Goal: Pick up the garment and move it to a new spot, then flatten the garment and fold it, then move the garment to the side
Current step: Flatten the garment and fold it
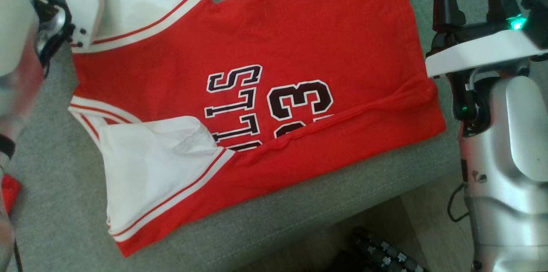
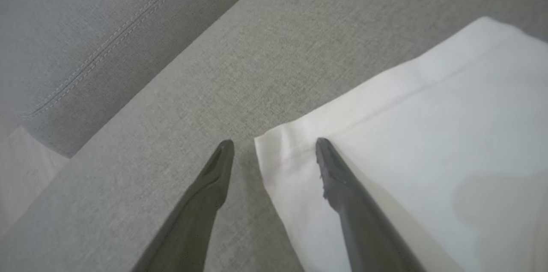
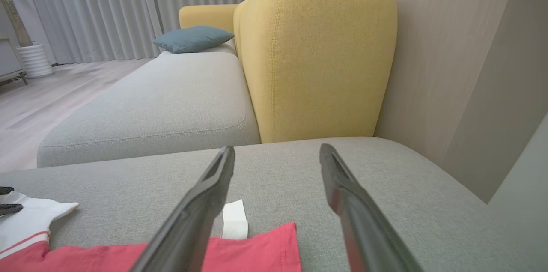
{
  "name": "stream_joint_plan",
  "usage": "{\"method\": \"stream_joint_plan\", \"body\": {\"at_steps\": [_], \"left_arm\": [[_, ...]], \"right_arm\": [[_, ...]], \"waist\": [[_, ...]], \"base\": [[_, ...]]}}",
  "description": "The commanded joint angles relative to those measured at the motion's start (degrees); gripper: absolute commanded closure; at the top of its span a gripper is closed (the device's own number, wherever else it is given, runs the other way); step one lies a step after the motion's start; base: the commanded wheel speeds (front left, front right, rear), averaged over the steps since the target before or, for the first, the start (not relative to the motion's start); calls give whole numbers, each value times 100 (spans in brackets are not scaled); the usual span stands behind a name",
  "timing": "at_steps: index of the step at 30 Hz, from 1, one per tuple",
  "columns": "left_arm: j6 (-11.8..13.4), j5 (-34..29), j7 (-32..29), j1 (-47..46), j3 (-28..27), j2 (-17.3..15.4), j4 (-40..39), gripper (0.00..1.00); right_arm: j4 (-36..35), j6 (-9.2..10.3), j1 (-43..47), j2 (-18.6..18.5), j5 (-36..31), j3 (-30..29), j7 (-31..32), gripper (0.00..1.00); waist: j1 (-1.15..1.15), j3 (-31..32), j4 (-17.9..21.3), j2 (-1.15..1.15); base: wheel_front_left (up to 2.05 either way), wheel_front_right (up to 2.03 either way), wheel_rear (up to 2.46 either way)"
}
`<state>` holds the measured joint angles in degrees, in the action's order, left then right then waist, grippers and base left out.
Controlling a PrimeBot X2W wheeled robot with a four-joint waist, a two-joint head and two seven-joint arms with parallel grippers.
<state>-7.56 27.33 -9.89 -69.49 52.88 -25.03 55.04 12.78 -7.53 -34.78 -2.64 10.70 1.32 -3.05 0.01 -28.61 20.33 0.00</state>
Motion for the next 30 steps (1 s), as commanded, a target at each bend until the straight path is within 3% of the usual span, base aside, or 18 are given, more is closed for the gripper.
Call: {"method": "stream_joint_plan", "body": {"at_steps": [1, 8, 9, 10, 18, 30], "left_arm": [[8, 64, -4, -345, -50, -170, -24, 0], [8, 678, -385, -381, 427, -134, 40, 0], [8, 839, -478, -372, 471, -122, 2, 22], [8, 980, -546, -374, 521, -116, -57, 100], [8, 1510, -250, -486, 777, -116, -376, 100], [111, 1398, 1430, -396, 809, 270, -730, 100]], "right_arm": [[-215, 4, -99, -24, 32, 75, -55, 0], [-204, 4, -133, -24, 14, 20, -65, 0], [-193, 4, -141, -24, 1, 6, -63, 0], [-183, 4, -148, -24, -18, -13, -62, 0], [-22, 4, -235, -51, -214, -236, 6, 0], [873, 4, -576, -772, -157, -385, 443, 0]], "waist": [[-1, -27, 22, 0], [-1, -95, 27, 0], [-1, -98, 18, 0], [-1, -99, 1, 0], [-1, 5, -285, 0], [-1, 629, -1312, 0]], "base": [[0, 0, 0], [0, 0, 0], [0, 0, 0], [0, 0, 0], [0, 0, 0], [0, 0, 0]]}}
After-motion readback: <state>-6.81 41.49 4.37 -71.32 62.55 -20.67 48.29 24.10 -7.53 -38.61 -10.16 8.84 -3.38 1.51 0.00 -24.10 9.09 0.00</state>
